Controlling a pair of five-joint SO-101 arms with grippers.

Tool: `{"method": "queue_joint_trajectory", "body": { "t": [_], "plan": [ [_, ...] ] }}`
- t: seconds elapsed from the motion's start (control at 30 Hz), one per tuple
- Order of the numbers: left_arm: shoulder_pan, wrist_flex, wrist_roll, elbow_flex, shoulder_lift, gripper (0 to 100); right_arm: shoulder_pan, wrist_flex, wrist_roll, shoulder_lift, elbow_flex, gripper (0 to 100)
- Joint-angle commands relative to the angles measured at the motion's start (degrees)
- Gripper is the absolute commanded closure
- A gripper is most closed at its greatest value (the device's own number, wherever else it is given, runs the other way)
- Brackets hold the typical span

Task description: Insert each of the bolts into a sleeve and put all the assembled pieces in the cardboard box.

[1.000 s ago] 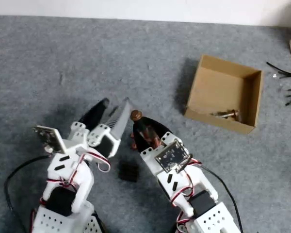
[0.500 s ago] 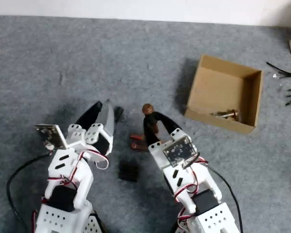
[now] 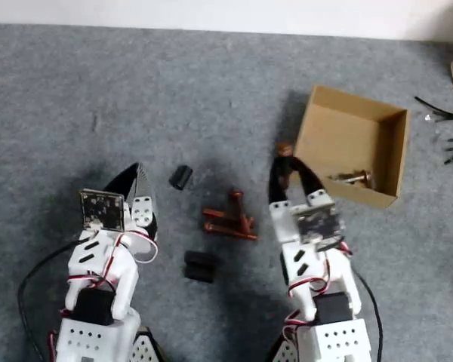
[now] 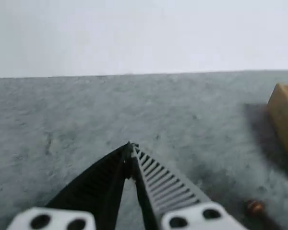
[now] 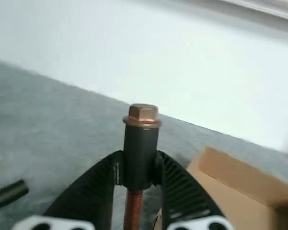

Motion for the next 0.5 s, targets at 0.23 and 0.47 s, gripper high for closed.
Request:
{"method": "queue_joint_trajectory", "body": {
  "t": [0.23,0.47],
  "plan": [
    [-0.6,0.7,-8.4,1.1,0.0,99,4.8,4.8,-6.2,18.2,-15.6,99.4],
    [-0.7,0.7,-8.4,1.1,0.0,99,8.7,4.8,-6.4,59.0,-45.5,99.4]
  ]
}}
